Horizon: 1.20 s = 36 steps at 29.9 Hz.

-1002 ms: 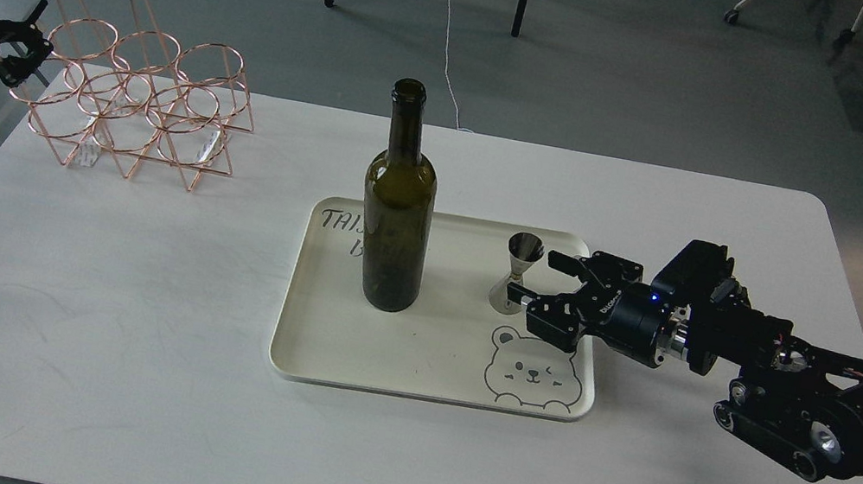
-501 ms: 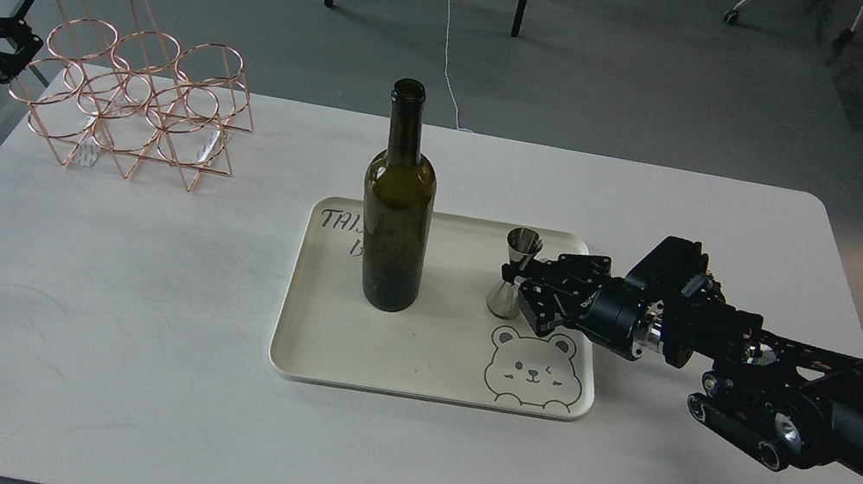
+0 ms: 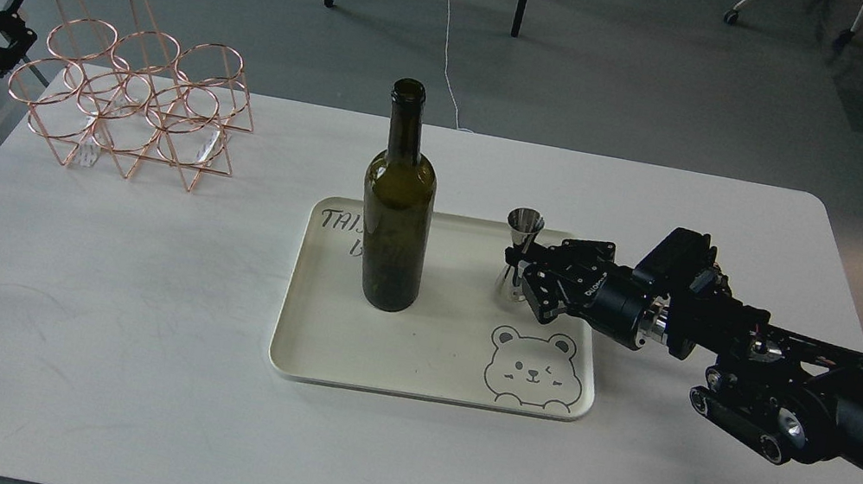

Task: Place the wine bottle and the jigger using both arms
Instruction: 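Reach the right gripper to the metal jigger and grasp it, then lift the jigger off the tray and carry it away from the tray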

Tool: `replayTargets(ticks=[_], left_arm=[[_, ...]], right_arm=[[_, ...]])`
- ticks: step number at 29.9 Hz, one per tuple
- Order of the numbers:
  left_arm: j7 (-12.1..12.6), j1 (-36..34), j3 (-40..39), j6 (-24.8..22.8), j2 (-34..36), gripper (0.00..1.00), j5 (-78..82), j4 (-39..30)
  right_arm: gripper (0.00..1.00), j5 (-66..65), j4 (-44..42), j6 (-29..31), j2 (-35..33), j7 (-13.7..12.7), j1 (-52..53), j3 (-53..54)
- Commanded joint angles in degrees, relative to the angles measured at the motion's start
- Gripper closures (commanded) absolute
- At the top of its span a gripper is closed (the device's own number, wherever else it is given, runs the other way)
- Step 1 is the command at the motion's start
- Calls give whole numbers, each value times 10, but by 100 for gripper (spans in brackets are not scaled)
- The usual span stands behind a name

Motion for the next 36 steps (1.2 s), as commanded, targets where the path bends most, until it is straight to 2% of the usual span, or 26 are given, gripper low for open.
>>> replayTargets(ticks=[1, 10, 17, 24, 27, 34, 36], left_arm=[[1, -2, -1, 0, 2, 2, 0, -1], [2, -2, 0, 0, 13, 2, 0, -7], [2, -2, 3, 0, 12, 1, 1, -7], [2, -2, 4, 0, 12, 2, 3, -11], [2, -4, 4, 0, 11, 1, 3, -11], [2, -4, 4, 0, 12, 2, 4, -11], [2, -5, 4, 0, 12, 2, 4, -11]], right_arm=[[87, 5, 0, -8, -27, -3, 4, 23], [87, 17, 2, -8, -129, -10, -77, 158], [87, 84, -2, -8, -201, -8, -154, 183], [86, 118, -1, -8, -212, -2, -201, 183], [83, 119, -2, -8, -209, -2, -207, 182], [83, 119, -3, -8, -205, -2, -213, 180], [78, 119, -3, -8, -205, -2, -213, 179]])
